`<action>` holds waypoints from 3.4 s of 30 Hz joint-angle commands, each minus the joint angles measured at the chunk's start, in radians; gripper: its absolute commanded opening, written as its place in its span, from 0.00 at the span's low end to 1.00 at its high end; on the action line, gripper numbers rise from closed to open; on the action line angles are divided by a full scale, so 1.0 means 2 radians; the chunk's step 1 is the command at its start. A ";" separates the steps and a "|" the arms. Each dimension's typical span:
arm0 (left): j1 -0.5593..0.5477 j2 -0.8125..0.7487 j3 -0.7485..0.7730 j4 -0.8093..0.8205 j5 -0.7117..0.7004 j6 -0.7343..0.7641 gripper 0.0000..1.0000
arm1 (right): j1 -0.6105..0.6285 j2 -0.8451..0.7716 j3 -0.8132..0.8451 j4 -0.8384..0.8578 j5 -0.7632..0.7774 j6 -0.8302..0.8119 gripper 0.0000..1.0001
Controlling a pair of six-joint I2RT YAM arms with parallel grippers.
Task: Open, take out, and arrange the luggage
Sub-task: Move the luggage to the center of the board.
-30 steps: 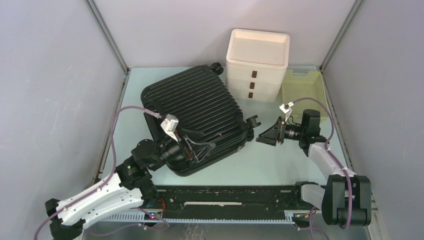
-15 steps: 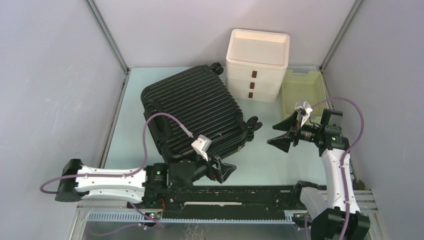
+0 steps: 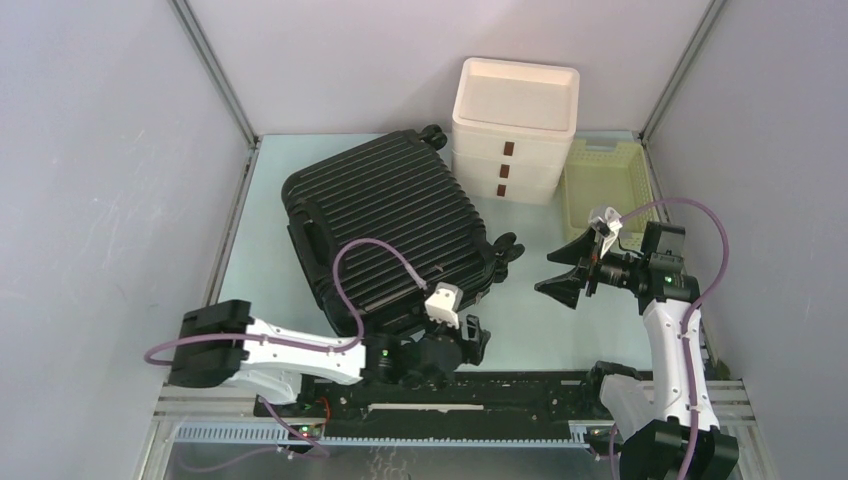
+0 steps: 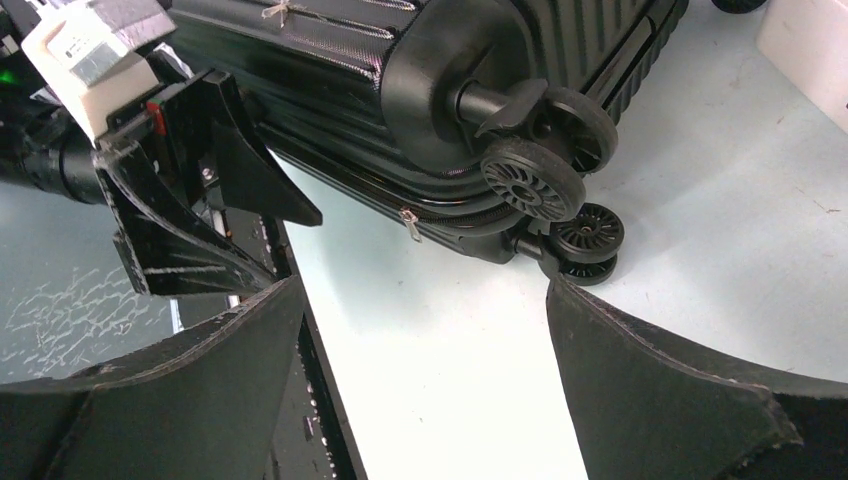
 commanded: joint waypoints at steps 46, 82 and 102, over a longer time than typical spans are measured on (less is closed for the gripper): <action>0.184 -0.181 0.183 -0.373 0.255 0.428 1.00 | 0.276 0.195 0.298 -0.218 0.267 -0.278 1.00; 0.238 -0.239 0.037 -0.306 0.146 0.570 0.96 | 0.363 0.291 0.297 -0.107 0.329 -0.170 0.72; 0.438 -0.164 0.122 -0.281 0.254 0.520 0.92 | 0.388 0.324 0.295 0.036 0.420 0.034 0.61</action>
